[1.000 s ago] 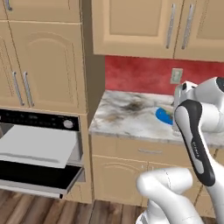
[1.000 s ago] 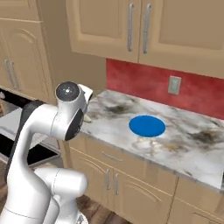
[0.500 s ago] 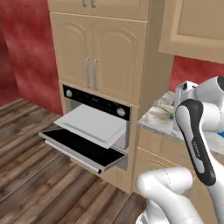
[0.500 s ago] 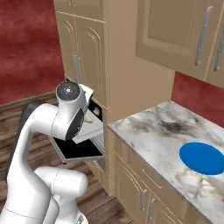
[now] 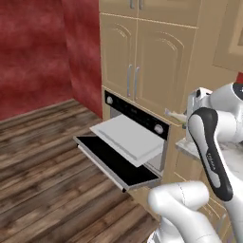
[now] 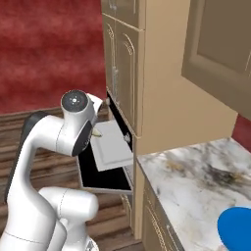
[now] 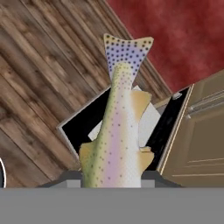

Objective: Place the fish on the top rack of the oven, and slide the tray back inside. Close the oven door.

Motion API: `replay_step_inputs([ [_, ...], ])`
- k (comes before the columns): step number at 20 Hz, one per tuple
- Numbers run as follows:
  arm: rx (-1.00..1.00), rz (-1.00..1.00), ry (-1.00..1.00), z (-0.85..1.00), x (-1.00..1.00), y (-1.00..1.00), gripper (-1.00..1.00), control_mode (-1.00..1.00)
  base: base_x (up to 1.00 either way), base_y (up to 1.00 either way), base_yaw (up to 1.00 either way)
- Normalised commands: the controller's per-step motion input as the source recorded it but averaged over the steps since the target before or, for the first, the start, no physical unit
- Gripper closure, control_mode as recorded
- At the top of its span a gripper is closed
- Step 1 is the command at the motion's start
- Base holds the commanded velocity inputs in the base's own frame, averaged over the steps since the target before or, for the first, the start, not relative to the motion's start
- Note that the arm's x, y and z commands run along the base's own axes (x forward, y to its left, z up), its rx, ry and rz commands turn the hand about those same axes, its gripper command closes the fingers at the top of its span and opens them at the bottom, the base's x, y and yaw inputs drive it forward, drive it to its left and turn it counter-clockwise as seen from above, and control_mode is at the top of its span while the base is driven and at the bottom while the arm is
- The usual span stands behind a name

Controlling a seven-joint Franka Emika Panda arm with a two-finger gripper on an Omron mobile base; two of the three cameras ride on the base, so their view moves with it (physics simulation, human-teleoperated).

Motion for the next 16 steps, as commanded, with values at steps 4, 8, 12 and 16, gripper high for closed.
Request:
replay_step_inputs([
  [4,0.00,0.00,0.00,0.00,0.00,0.00,1.00,1.00,0.50,-0.26,0.35],
  [8,0.00,0.00,0.00,0.00,0.00,0.00,1.00,1.00,0.47,0.02,0.25],
  [12,0.00,0.00,0.00,0.00,0.00,0.00,1.00,1.00,0.44,0.20,0.15],
  [16,0.00,0.00,0.00,0.00,0.00,0.00,1.00,1.00,0.38,0.12,0.05],
])
